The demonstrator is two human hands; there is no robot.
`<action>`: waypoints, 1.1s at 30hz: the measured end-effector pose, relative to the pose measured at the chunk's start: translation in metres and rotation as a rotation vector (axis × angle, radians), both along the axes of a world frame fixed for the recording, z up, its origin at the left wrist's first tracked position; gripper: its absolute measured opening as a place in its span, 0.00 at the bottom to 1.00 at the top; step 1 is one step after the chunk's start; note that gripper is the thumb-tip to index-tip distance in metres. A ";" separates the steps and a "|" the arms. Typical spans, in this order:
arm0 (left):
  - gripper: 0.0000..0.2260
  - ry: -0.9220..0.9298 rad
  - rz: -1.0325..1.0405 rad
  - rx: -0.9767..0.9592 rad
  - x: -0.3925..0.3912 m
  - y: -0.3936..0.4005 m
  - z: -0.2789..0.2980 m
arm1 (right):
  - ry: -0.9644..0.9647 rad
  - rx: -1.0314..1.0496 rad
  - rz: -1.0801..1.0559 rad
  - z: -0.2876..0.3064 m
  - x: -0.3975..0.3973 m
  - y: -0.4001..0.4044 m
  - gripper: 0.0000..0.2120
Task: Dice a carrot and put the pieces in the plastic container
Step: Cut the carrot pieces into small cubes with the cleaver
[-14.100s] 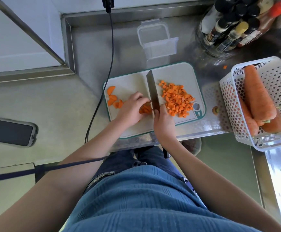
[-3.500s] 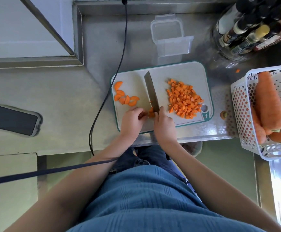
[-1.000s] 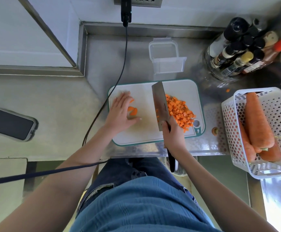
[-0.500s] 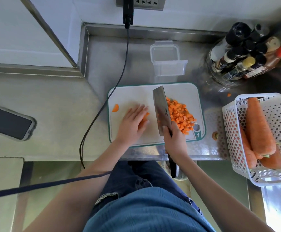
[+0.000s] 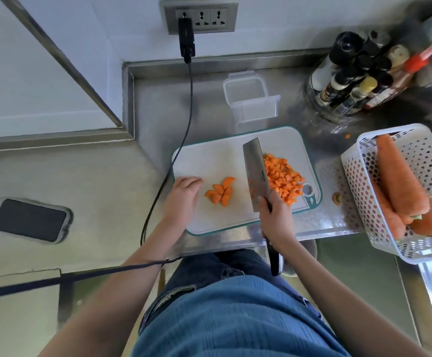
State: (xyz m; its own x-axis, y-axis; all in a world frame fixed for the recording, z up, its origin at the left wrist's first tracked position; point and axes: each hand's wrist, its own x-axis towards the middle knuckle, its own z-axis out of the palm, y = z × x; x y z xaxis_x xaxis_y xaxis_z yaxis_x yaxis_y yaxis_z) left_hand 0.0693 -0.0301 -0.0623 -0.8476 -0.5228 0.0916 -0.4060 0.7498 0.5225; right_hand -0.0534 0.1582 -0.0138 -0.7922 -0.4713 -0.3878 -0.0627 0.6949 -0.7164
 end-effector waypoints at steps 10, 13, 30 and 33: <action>0.30 -0.132 -0.214 0.201 -0.022 0.006 0.014 | 0.030 0.066 0.011 -0.002 0.023 -0.019 0.08; 0.33 -0.172 -0.289 0.116 -0.028 0.005 0.012 | 0.029 0.067 -0.049 -0.002 0.027 -0.016 0.09; 0.11 -0.057 -0.272 0.253 -0.049 0.000 0.014 | 0.009 0.075 -0.116 -0.004 0.020 -0.013 0.11; 0.11 -0.089 -0.274 0.263 -0.051 -0.001 0.016 | -0.013 0.065 -0.113 -0.004 0.015 -0.014 0.10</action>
